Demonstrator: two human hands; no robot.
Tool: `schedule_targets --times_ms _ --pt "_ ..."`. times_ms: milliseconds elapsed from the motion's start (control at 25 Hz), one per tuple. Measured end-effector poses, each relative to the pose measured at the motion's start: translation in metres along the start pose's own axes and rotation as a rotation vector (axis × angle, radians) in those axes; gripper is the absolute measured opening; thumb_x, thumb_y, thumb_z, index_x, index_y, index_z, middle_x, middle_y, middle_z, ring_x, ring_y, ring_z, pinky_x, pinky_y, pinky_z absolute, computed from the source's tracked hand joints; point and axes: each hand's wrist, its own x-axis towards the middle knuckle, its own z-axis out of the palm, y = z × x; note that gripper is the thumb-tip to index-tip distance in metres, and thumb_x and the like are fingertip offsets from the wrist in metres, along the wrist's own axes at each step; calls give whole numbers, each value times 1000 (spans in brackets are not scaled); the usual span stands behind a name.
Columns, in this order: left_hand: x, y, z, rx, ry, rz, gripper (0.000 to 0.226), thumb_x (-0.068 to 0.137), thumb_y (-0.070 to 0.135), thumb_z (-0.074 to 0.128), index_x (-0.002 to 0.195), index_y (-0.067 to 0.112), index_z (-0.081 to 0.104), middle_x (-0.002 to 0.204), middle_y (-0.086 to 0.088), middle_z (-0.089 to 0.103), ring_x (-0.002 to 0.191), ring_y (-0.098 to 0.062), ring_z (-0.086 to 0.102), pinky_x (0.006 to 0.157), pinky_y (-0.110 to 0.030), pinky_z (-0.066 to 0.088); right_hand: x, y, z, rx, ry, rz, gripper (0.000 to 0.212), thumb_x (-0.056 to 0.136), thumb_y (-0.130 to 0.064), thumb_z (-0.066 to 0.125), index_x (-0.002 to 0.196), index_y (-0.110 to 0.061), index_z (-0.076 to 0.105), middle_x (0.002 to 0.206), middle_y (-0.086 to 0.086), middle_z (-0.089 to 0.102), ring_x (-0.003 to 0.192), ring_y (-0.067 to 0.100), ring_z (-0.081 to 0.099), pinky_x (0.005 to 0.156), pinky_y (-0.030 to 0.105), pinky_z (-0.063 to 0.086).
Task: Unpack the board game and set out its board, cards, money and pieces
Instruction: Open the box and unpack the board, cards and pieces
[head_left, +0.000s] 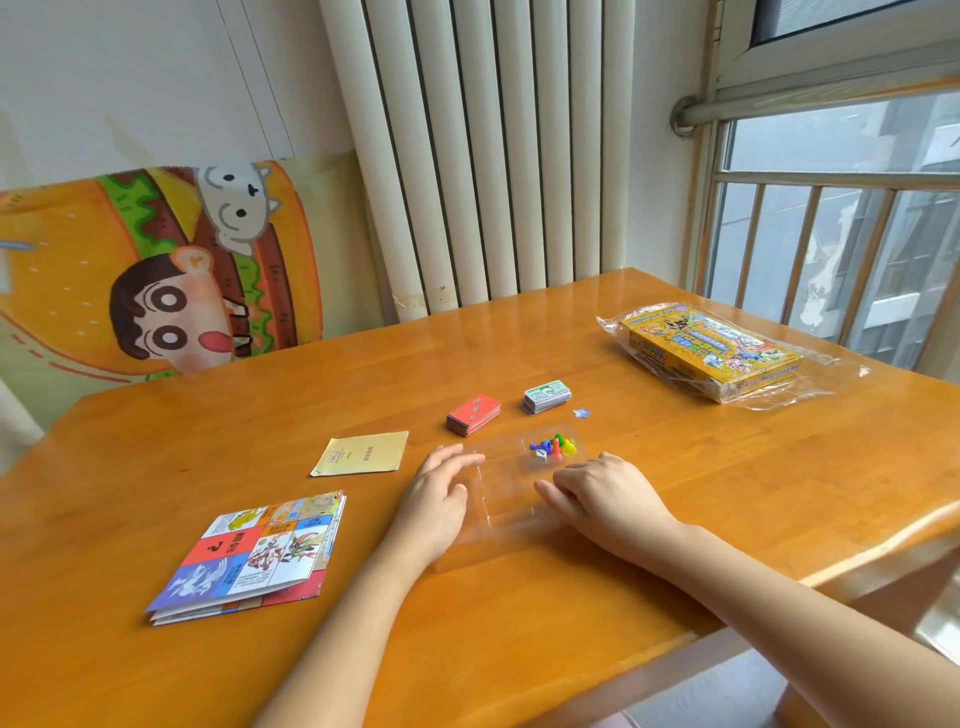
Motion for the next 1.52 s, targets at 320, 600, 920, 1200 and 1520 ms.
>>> schedule_targets --times_ms 320,600,920,1200,1520 --pt "0 -2 0 0 -6 -11 48 91 -7 40 124 23 59 144 6 37 138 -8 27 103 -9 16 21 17 -11 339 -170 227 51 97 -40 47 55 -14 36 48 2 25 55 25 27 55 36 23" --pt "1 -1 1 14 14 -16 42 91 1 47 122 26 60 143 7 38 136 -7 30 103 -12 20 -3 95 -24 406 -274 641 11 90 -33 62 86 -23 60 67 -3 56 58 11 50 52 26 36" --pt "0 -1 2 43 26 -27 38 92 7 50 123 28 59 143 8 38 133 -8 33 106 -19 25 -13 99 -13 436 -319 370 5 89 -22 65 90 -27 65 91 -4 58 82 12 54 69 16 39" --pt "-1 -3 2 53 48 -26 38 92 6 51 123 26 59 144 6 38 137 -10 29 108 -17 20 17 106 11 348 -412 346 47 93 -42 54 137 -24 48 143 -1 40 130 18 40 105 27 32" --pt "-1 -5 0 41 68 -43 34 95 8 46 121 26 61 143 5 40 135 -8 31 103 -11 17 28 108 17 425 -370 311 13 93 -31 58 105 -28 62 113 -4 61 101 14 58 78 18 41"
